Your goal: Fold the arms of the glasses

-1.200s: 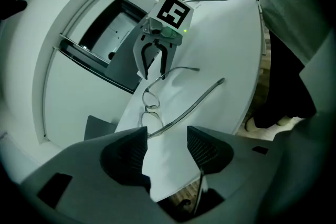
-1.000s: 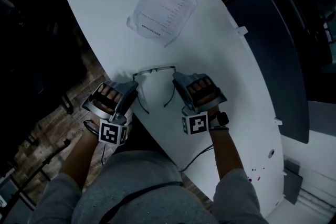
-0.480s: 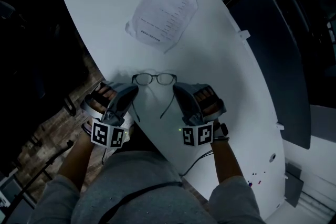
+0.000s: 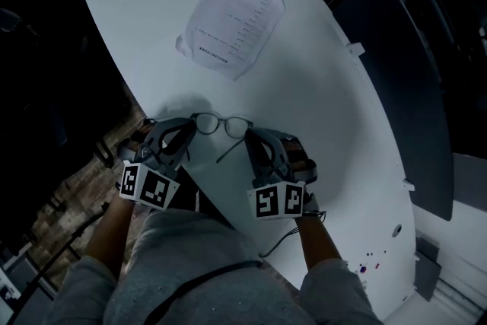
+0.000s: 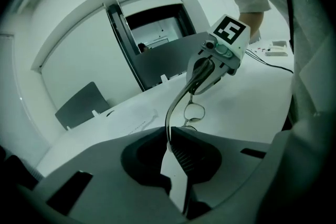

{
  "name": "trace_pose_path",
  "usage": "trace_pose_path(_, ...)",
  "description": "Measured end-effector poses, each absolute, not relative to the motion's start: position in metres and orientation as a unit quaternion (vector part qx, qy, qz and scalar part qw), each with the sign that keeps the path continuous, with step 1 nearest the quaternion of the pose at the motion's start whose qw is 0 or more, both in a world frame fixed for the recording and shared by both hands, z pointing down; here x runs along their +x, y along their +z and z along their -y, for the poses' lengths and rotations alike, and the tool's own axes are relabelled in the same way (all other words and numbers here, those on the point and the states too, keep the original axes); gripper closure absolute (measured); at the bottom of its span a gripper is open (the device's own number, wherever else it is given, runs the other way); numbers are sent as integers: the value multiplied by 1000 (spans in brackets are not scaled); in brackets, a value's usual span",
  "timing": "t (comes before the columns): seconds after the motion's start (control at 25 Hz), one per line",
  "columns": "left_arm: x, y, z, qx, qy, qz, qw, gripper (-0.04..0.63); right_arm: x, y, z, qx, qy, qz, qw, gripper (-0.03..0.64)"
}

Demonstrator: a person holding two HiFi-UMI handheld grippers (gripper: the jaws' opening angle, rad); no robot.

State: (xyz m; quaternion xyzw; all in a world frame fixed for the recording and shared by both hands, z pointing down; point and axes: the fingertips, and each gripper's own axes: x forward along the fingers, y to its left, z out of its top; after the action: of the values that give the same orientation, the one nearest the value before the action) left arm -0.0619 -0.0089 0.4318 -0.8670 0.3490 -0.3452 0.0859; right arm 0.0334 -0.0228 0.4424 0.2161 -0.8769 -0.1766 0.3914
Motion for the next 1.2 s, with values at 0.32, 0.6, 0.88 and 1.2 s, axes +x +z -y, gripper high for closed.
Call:
trace_pose_path(0.32, -64, 433, 16, -884, -325, -329, 59, 560, 19, 460, 35, 198, -235, 823, 477, 579)
trace_pose_path(0.6, -67, 434, 16, -898, -312, -308, 50, 560, 11, 467, 40, 170, -329, 764, 528, 574)
trace_pose_path(0.88, -69, 437, 9, -906, -306, -287, 47, 560, -3, 479, 39, 114, -385, 714, 574, 568)
trace_pose_path(1.2, -72, 442, 6, -906, -313, -281, 52, 560, -9, 493, 40, 74, -451, 655, 602, 568)
